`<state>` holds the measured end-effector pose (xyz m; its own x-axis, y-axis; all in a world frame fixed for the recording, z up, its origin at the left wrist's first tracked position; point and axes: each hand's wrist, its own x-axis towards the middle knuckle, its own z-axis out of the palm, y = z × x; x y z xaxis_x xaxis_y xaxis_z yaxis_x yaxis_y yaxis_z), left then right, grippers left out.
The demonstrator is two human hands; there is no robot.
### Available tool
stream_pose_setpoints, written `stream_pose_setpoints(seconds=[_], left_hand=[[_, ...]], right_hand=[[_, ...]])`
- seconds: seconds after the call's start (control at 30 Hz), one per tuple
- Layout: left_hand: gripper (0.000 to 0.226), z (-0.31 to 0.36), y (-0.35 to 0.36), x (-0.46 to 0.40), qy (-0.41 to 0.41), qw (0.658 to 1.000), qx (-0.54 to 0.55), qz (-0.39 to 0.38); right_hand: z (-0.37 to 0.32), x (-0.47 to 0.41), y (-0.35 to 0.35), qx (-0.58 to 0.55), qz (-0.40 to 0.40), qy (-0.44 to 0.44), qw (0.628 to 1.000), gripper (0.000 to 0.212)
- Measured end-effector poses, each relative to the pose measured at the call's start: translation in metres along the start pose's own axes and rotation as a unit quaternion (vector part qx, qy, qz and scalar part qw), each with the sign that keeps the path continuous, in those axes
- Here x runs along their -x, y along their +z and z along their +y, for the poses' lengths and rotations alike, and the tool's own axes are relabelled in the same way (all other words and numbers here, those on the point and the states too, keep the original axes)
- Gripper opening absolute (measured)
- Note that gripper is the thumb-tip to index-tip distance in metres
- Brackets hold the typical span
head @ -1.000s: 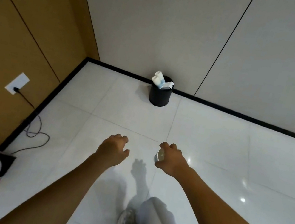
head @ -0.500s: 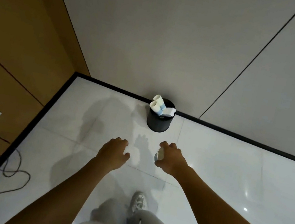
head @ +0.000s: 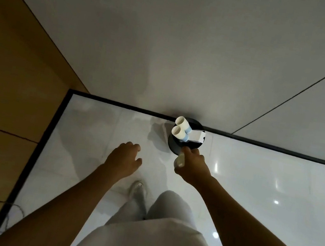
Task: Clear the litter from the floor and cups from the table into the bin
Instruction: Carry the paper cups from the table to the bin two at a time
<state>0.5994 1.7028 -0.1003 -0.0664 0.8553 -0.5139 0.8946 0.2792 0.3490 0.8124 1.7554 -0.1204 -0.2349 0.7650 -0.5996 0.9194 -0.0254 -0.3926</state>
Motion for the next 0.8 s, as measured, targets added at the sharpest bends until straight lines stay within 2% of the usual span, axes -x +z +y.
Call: stream_pose_setpoints(seconds=[0.3, 0.67, 0.8], left_hand=[[0.04, -0.014, -0.007, -0.123, -0.009, 0.999, 0.0, -0.051], [0.039, -0.07, 0.106, -0.31, 0.008, 0.997, 0.02, -0.075], [0.041, -0.092, 0.147, -0.366, 0.036, 0.997, 0.018, -0.063]], right_hand=[[-0.005, -0.124, -0.02, 0.021, -0.017, 0.019, 0.999, 0.078], [0.04, -0.344, 0.067, 0.076, -0.03, 0.02, 0.996, 0.066], [0.063, -0.41, 0.105, 0.141, -0.032, 0.001, 0.989, 0.068]])
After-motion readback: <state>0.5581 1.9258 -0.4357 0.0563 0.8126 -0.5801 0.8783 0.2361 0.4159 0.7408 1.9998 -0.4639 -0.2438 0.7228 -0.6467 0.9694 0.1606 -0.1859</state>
